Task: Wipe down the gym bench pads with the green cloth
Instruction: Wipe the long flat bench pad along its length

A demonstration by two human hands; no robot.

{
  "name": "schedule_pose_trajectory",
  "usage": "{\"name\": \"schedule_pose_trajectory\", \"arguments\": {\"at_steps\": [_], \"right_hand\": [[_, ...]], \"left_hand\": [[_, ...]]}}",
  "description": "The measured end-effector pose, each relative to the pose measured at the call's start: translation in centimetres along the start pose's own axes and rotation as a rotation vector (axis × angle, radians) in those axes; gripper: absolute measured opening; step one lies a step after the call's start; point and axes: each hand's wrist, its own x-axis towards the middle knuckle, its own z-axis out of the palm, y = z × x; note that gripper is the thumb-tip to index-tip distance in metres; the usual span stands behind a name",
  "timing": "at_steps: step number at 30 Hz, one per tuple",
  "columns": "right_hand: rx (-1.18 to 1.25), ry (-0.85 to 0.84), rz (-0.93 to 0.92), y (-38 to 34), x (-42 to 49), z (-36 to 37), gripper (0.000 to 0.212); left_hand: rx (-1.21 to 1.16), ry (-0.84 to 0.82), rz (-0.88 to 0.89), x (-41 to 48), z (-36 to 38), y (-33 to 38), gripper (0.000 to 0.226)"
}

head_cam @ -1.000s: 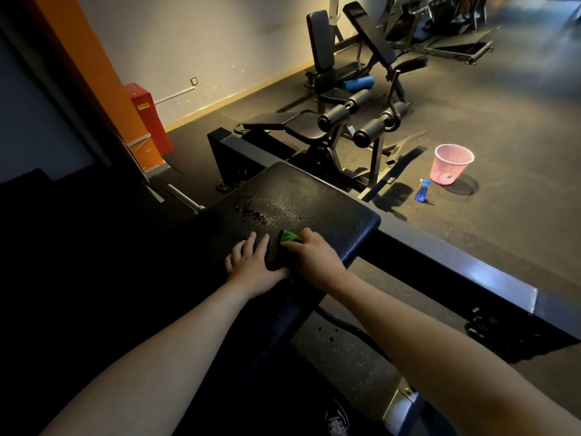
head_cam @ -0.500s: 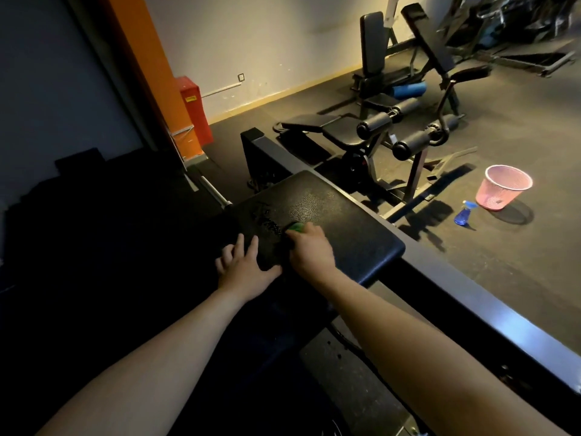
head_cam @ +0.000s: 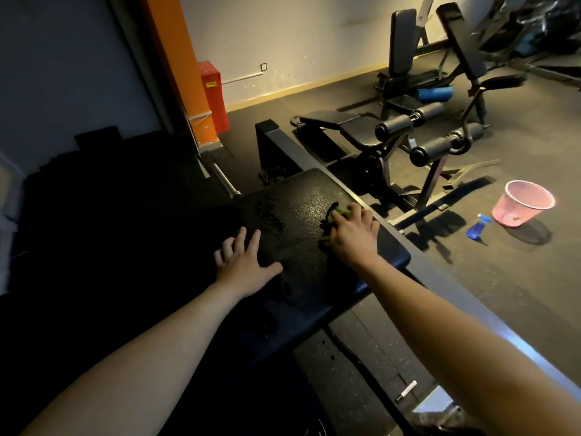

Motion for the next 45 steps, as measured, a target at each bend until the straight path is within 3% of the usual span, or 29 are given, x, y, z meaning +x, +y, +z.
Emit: {"name": "schedule_pose_trajectory", "arguments": {"at_steps": [4, 7, 12, 18, 21, 23, 26, 28, 33, 40, 42, 45], "right_hand": [[0.043, -0.049, 0.107, -1.9, -1.2, 1.2, 0.07], [0.039, 0.003, 0.096, -2.8, -1.7, 1.1, 0.052], [0.084, 0.008, 0.118, -6.2, -3.4, 1.2, 0.049], [0.207, -0.075, -0.111, -11.2, -6.4, 1.8, 0.048], [0.154, -0.077, -0.168, -11.3, -7.2, 1.4, 0.048], [0.068, -0.013, -0.036, -9.6, -7.7, 1.0, 0.049], [0.051, 0.114, 0.386, -5.4, -9.8, 0.6, 0.044], [0.051, 0.141, 0.536, -4.8, -11.1, 0.9, 0.044], [0.102, 0.156, 0.561, -10.5, -10.3, 2.5, 0.047], [0.168, -0.03, 0.191, -12.7, -9.3, 1.7, 0.052], [0.181, 0.049, 0.279, -10.8, -9.7, 1.0, 0.049], [0.179, 0.218, 0.62, -8.1, -10.5, 0.3, 0.043]], "left_hand": [[0.018, -0.004, 0.019, 0.0, -0.1, 0.2, 0.096], [0.03, -0.011, 0.043, 0.0, -0.4, -0.1, 0.096], [0.067, -0.059, 0.098, -0.1, -1.1, -0.7, 0.096], [0.102, -0.085, 0.194, 0.2, -1.6, -1.6, 0.092], [0.104, -0.09, 0.221, 0.2, -1.7, -1.9, 0.093], [0.115, -0.081, 0.244, 0.3, -1.8, -2.1, 0.096], [0.097, -0.103, 0.278, 0.4, -1.8, -2.7, 0.098], [0.085, -0.108, 0.296, 0.5, -1.9, -3.0, 0.098], [0.094, -0.132, 0.335, 0.8, -2.0, -3.5, 0.096], [0.102, -0.109, 0.36, 1.1, -1.7, -3.8, 0.094], [0.096, -0.111, 0.372, 1.1, -1.8, -3.8, 0.095], [0.082, -0.115, 0.373, 1.2, -1.7, -3.8, 0.096]]}}
